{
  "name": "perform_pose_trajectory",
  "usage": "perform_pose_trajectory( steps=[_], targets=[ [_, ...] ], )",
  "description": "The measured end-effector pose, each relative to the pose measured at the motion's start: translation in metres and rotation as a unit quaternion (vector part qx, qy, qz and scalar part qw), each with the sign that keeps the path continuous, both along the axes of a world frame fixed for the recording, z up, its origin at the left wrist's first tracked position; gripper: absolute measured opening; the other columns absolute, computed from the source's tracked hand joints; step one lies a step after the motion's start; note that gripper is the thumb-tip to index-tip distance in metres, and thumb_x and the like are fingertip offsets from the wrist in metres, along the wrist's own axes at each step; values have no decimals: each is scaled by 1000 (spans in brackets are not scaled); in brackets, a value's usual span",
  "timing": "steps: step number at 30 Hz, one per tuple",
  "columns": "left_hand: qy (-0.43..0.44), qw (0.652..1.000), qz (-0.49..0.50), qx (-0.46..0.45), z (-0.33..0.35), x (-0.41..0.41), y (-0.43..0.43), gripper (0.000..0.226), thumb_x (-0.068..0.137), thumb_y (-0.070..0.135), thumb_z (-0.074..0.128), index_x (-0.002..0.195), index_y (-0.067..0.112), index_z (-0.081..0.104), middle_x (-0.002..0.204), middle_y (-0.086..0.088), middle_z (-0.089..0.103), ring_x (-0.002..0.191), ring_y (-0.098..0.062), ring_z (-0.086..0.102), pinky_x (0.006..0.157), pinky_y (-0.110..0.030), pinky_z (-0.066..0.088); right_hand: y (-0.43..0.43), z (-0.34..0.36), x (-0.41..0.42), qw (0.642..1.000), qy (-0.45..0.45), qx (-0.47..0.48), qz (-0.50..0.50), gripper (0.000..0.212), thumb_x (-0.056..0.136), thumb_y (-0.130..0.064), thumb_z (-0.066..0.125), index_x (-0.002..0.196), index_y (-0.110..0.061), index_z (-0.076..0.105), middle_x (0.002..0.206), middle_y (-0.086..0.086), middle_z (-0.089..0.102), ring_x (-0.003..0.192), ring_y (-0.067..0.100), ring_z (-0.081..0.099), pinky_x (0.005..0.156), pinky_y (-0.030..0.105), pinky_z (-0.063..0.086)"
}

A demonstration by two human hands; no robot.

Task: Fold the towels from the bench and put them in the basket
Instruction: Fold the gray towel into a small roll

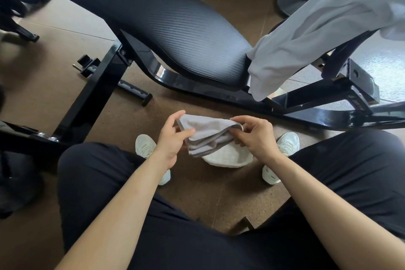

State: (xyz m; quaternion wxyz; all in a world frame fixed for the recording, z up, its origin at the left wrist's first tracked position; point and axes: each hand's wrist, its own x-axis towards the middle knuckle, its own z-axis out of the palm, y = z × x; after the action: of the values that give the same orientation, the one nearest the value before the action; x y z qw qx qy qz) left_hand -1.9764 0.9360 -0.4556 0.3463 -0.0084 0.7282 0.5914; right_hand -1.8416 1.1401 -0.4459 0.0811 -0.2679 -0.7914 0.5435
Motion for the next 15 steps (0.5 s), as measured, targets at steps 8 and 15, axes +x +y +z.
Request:
perform_pose_trajectory(
  steps=[8, 15],
  targets=[
    [-23, 999, -9, 20, 4, -5, -2, 52, 93, 1, 62, 128, 39, 60, 146, 2, 51, 135, -23, 49, 112, -51, 46, 12, 7, 1, 985, -65, -156, 42, 27, 90, 3, 61, 99, -13, 81, 104, 2, 75, 92, 19, 73, 86, 34, 62],
    [5, 993, -87, 78, 11, -2, 0, 60, 84, 14, 66, 134, 46, 57, 149, 10, 49, 139, -20, 47, 112, -50, 46, 9, -14, -7, 925, -89, -369, 0, 23, 96, -24, 69, 82, -15, 52, 115, 5, 72, 104, 31, 71, 94, 49, 58]
  ],
)
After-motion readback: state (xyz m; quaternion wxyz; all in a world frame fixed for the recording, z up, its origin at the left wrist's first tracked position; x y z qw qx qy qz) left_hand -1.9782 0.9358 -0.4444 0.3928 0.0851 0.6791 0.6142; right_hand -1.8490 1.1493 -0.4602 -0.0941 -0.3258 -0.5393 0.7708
